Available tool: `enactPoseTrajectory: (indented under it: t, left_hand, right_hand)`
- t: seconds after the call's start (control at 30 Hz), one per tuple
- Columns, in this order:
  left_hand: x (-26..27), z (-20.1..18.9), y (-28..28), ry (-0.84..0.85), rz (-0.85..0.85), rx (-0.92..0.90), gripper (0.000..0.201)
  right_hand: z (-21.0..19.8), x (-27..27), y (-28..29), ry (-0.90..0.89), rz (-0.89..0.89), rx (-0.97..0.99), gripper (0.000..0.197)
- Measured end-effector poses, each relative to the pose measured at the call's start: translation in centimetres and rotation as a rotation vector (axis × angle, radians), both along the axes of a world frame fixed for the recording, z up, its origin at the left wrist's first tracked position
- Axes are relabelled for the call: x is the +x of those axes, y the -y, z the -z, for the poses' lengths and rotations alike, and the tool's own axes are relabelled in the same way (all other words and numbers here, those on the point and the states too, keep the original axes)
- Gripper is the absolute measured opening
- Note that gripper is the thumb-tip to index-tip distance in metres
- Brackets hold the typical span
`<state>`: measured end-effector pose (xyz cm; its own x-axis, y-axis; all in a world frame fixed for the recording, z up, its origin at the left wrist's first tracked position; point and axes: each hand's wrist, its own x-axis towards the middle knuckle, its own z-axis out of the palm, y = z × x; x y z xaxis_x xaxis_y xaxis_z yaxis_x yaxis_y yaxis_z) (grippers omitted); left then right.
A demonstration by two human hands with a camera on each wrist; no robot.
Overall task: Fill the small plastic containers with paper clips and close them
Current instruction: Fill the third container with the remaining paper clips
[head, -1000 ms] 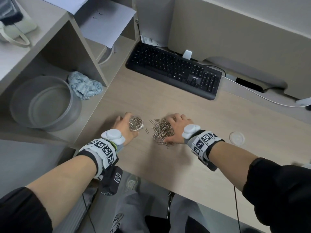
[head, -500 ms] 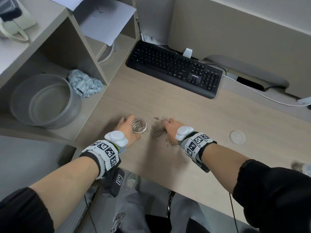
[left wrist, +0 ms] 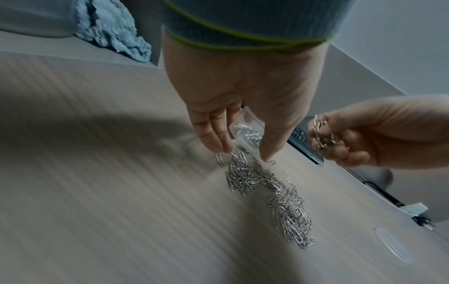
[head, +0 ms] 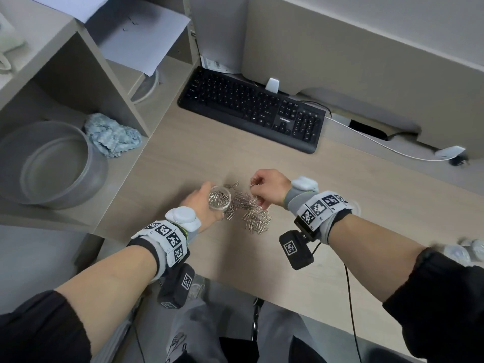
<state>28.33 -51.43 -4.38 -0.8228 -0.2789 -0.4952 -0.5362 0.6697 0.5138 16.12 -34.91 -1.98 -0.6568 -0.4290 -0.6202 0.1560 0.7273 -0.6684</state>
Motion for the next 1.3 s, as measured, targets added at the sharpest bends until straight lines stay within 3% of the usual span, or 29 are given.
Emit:
enactPoseTrajectory:
  t: [0.2, 0.4, 0.57, 0.73, 0.93, 1.1, 1.2, 1.3]
  left_hand:
    - [-0.8, -0.2, -1.3, -0.019, 0.031, -0.007, 0.069]
    - [-1.2, -0.3, -1.6, -0.038, 0.020, 0.013, 0.069]
    - [-1.4, -0.2, -1.5, -0.058, 0.010, 0.031, 0.063]
    - [-1.4, -0.1, -1.3, -0.088, 0.000, 0.024, 0.058]
    - [-1.4, -0.3, -1.0, -0.106, -0.011, 0.040, 0.060]
    - [-1.1, -0.1, -0.5, -0.125, -0.014, 0.034, 0.072]
    - [-0.8, 0.2, 0.1, -0.105, -0.020, 0.022, 0.068]
    - [-0.3, 0.3, 0.8, -0.093, -0.035, 0.021, 0.064]
  right_hand:
    - [-2.1, 0.9, 2.0, 0.002, -0.058, -0.098, 0.013]
    - [-2.5, 1.6, 3.1, -0.196, -0.262, -0.017, 0.012]
    - [-3.7, 1.8, 3.3, -0.309, -0.423, 0.034, 0.023]
    - [-4.4, 1.6, 3.3, -0.356, -0.463, 0.019, 0.028]
    - [-2.9, 1.5, 3.7, -0.207, -0.304, -0.107, 0.025]
    - [-2.6, 0.6, 3.5, -0.141, -0.141, -0.157, 0.024]
    - [-1.5, -0.9, 1.7, -0.153, -0.056, -0.046, 0.027]
    - [0.4, -1.7, -0.8, -0.254, -0.142, 0.231, 0.021]
